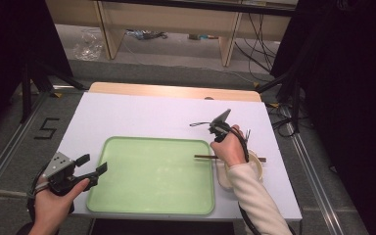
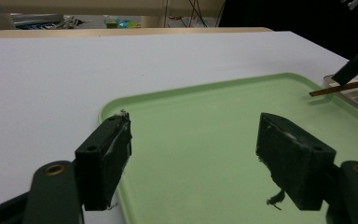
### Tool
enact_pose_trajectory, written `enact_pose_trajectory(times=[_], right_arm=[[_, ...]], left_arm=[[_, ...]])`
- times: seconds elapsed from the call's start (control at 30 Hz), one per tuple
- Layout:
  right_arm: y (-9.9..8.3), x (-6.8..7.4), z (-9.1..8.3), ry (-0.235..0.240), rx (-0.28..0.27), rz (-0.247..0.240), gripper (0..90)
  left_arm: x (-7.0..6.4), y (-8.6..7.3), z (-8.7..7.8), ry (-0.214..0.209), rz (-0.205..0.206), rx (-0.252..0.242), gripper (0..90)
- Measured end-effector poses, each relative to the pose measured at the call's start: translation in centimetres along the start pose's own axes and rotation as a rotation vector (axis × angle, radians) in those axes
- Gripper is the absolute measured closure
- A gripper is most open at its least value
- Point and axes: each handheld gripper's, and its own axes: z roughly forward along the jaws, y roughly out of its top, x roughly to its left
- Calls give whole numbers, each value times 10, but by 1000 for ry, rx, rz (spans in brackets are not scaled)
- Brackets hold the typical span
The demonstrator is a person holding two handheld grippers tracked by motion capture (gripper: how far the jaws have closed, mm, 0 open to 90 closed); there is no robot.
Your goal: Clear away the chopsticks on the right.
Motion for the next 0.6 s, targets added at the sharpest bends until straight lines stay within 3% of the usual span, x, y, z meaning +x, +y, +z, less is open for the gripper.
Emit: enact_pose_trajectory(times=[0.2,0.6], right_arm=[[-1,1,0,2,17,25,900],[-1,0,0,-1,18,19,900]], left_arm=[[0,0,0,-1,-1,-3,261],[0,0,0,-6,-4,-1,263]])
